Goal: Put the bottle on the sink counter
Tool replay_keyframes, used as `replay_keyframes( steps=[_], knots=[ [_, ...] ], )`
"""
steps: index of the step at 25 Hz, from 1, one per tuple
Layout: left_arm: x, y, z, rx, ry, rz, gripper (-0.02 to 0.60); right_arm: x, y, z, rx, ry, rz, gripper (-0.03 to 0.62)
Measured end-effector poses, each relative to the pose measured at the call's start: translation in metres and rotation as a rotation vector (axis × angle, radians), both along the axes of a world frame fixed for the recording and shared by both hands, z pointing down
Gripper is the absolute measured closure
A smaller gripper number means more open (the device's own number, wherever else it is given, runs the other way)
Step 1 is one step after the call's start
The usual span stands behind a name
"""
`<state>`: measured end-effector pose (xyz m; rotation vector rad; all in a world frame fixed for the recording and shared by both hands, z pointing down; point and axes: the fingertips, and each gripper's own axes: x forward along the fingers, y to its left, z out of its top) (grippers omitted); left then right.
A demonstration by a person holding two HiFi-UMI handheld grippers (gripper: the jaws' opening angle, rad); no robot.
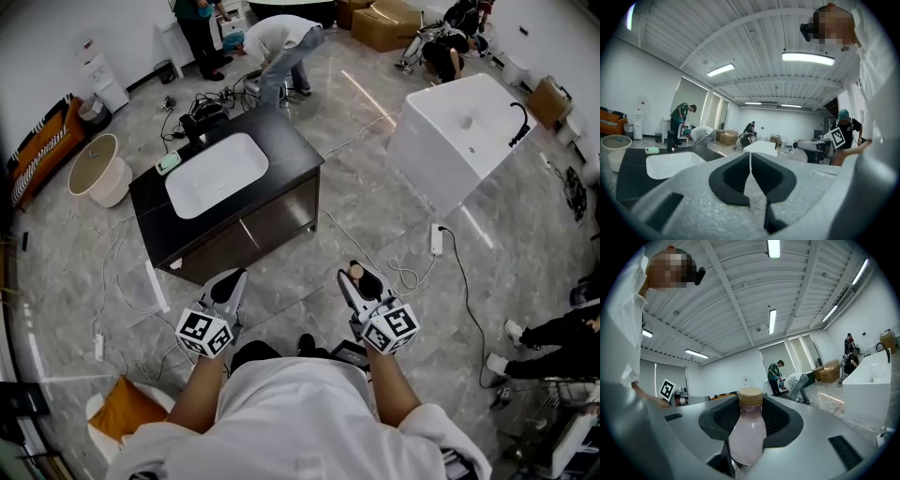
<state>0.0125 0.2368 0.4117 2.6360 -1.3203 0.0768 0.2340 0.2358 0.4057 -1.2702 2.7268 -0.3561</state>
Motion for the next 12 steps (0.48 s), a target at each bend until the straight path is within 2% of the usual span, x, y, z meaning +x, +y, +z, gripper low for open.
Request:
replay_keyframes(
  steps=[12],
  knots=[
    [0.018, -0.065, 0.015, -0.007, 0.042, 0.022, 0.557, 0.026, -0.054, 0.012, -0.031, 0.010, 0.030, 0.450]
  ],
)
